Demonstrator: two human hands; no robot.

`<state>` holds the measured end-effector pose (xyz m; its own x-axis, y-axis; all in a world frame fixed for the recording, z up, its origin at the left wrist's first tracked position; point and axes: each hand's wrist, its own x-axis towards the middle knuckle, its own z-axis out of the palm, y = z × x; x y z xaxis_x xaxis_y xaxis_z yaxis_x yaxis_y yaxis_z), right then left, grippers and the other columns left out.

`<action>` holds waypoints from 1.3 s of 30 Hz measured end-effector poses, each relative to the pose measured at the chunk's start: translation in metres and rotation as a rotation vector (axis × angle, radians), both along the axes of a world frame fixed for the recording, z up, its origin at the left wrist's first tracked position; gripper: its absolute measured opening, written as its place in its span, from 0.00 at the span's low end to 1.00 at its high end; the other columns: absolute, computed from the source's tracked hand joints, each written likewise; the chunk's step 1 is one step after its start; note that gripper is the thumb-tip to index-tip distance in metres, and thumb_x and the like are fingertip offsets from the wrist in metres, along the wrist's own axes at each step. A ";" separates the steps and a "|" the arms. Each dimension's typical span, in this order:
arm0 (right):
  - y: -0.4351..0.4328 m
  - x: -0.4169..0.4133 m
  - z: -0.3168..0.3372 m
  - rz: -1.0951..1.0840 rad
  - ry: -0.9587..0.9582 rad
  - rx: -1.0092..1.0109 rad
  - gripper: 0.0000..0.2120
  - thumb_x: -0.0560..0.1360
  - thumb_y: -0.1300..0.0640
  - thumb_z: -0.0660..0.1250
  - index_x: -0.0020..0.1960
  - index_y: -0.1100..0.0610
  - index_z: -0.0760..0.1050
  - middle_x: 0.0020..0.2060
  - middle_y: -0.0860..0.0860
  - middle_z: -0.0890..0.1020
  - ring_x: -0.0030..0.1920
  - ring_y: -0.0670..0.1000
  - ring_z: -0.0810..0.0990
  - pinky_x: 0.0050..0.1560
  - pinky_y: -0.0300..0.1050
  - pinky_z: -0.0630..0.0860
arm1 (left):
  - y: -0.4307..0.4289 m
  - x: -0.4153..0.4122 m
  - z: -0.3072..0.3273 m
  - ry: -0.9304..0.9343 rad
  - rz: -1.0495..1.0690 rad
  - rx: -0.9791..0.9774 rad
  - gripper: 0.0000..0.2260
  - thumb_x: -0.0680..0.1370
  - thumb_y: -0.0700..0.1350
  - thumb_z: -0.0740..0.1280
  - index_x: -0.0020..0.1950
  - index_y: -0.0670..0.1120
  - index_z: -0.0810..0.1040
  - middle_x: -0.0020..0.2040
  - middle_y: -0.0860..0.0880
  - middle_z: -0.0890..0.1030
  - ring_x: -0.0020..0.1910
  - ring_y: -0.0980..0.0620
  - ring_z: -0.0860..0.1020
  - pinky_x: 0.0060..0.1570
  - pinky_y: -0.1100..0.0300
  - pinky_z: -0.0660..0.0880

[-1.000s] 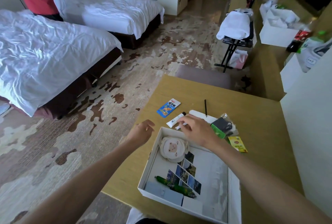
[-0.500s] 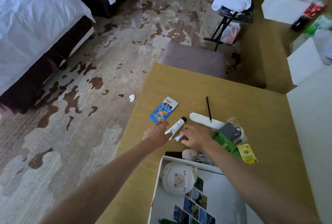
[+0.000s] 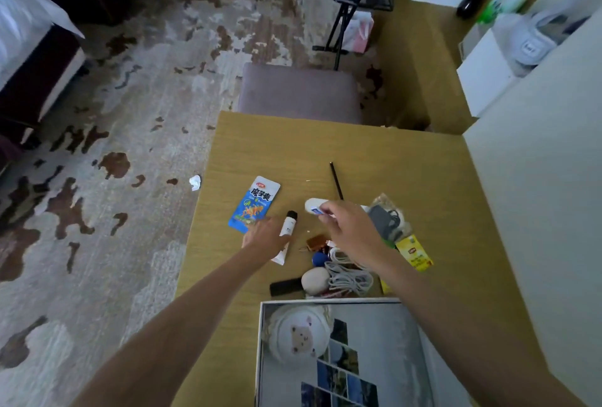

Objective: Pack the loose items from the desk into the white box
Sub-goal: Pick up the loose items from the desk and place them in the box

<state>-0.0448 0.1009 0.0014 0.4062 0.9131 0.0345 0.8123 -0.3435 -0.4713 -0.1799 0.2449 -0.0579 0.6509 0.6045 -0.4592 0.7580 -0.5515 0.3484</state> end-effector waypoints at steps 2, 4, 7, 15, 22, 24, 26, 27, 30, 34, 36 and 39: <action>-0.015 0.001 0.019 -0.162 0.251 0.025 0.10 0.80 0.51 0.61 0.55 0.55 0.76 0.42 0.47 0.81 0.42 0.46 0.79 0.40 0.42 0.74 | -0.003 0.000 0.000 -0.010 0.017 -0.080 0.14 0.77 0.49 0.64 0.57 0.41 0.74 0.56 0.40 0.78 0.56 0.41 0.74 0.48 0.52 0.70; -0.030 -0.003 0.034 -0.235 0.412 0.050 0.10 0.80 0.51 0.62 0.55 0.56 0.77 0.41 0.47 0.82 0.40 0.44 0.79 0.39 0.39 0.75 | -0.008 -0.005 0.000 -0.041 0.021 -0.139 0.14 0.77 0.46 0.64 0.57 0.38 0.74 0.59 0.38 0.75 0.58 0.40 0.72 0.52 0.53 0.69; -0.056 -0.013 0.049 -0.258 0.543 0.108 0.09 0.79 0.55 0.64 0.52 0.59 0.78 0.43 0.53 0.84 0.43 0.48 0.82 0.46 0.45 0.77 | -0.019 -0.017 0.006 -0.078 0.101 -0.171 0.16 0.78 0.47 0.64 0.59 0.37 0.70 0.59 0.36 0.72 0.59 0.40 0.72 0.53 0.52 0.69; -0.131 -0.037 0.072 -0.179 0.815 0.219 0.04 0.76 0.57 0.69 0.50 0.55 0.78 0.39 0.50 0.84 0.41 0.49 0.83 0.40 0.41 0.80 | -0.063 -0.051 0.096 -0.626 0.182 -0.159 0.09 0.75 0.46 0.68 0.50 0.53 0.69 0.48 0.49 0.79 0.44 0.49 0.77 0.40 0.52 0.74; -0.198 -0.038 0.073 -0.168 0.663 0.132 0.04 0.75 0.52 0.71 0.46 0.50 0.77 0.37 0.47 0.83 0.35 0.43 0.81 0.36 0.39 0.79 | -0.158 -0.082 0.143 -0.598 -0.218 0.036 0.15 0.76 0.50 0.66 0.62 0.53 0.72 0.54 0.53 0.76 0.54 0.52 0.74 0.51 0.58 0.71; -0.214 -0.038 0.070 -0.138 0.532 -0.009 0.03 0.76 0.52 0.69 0.46 0.50 0.75 0.39 0.46 0.82 0.36 0.43 0.82 0.35 0.36 0.77 | -0.181 -0.088 0.134 -0.437 -0.286 0.090 0.16 0.77 0.50 0.65 0.65 0.52 0.71 0.59 0.49 0.76 0.58 0.50 0.74 0.56 0.55 0.71; -0.225 -0.042 0.065 -0.088 0.400 -0.131 0.04 0.77 0.51 0.67 0.46 0.50 0.75 0.40 0.45 0.81 0.38 0.45 0.80 0.35 0.35 0.72 | -0.197 -0.096 0.122 -0.309 -0.384 0.097 0.17 0.78 0.51 0.64 0.66 0.53 0.71 0.62 0.48 0.76 0.62 0.49 0.73 0.60 0.52 0.71; -0.228 -0.047 0.062 -0.063 0.351 -0.170 0.04 0.77 0.52 0.67 0.46 0.51 0.75 0.40 0.46 0.80 0.39 0.44 0.79 0.34 0.34 0.70 | -0.203 -0.100 0.116 -0.266 -0.459 0.110 0.17 0.78 0.51 0.63 0.66 0.53 0.70 0.63 0.49 0.76 0.63 0.50 0.73 0.61 0.53 0.71; -0.232 -0.063 0.052 0.002 0.250 -0.261 0.06 0.78 0.55 0.65 0.49 0.56 0.77 0.45 0.52 0.82 0.42 0.49 0.79 0.37 0.38 0.70 | -0.211 -0.112 0.102 -0.195 -0.748 0.247 0.17 0.77 0.48 0.64 0.66 0.51 0.70 0.62 0.49 0.78 0.61 0.50 0.74 0.56 0.53 0.74; -0.224 -0.083 0.044 0.061 0.109 -0.398 0.09 0.79 0.55 0.62 0.56 0.56 0.76 0.52 0.55 0.81 0.50 0.56 0.78 0.47 0.49 0.75 | -0.209 -0.126 0.090 -0.060 -0.870 0.329 0.17 0.77 0.46 0.63 0.66 0.49 0.69 0.58 0.47 0.79 0.56 0.48 0.77 0.48 0.53 0.77; -0.215 -0.091 0.040 0.105 0.107 -0.429 0.10 0.79 0.56 0.61 0.57 0.56 0.75 0.54 0.55 0.80 0.52 0.56 0.77 0.49 0.50 0.75 | -0.203 -0.130 0.089 -0.102 -0.840 0.312 0.15 0.78 0.48 0.63 0.65 0.50 0.70 0.57 0.48 0.80 0.55 0.50 0.78 0.48 0.54 0.77; -0.196 -0.104 0.036 0.187 0.113 -0.450 0.11 0.76 0.59 0.61 0.57 0.56 0.76 0.54 0.56 0.80 0.52 0.57 0.77 0.49 0.51 0.76 | -0.189 -0.142 0.099 -0.316 -0.715 0.325 0.12 0.79 0.50 0.59 0.61 0.50 0.75 0.54 0.50 0.82 0.52 0.51 0.79 0.47 0.55 0.78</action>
<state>-0.1485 -0.0949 0.0378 0.2130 0.8850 -0.4140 0.8317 -0.3866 -0.3985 -0.3220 0.0561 0.0407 0.9955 0.0687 -0.0656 0.0818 -0.9707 0.2261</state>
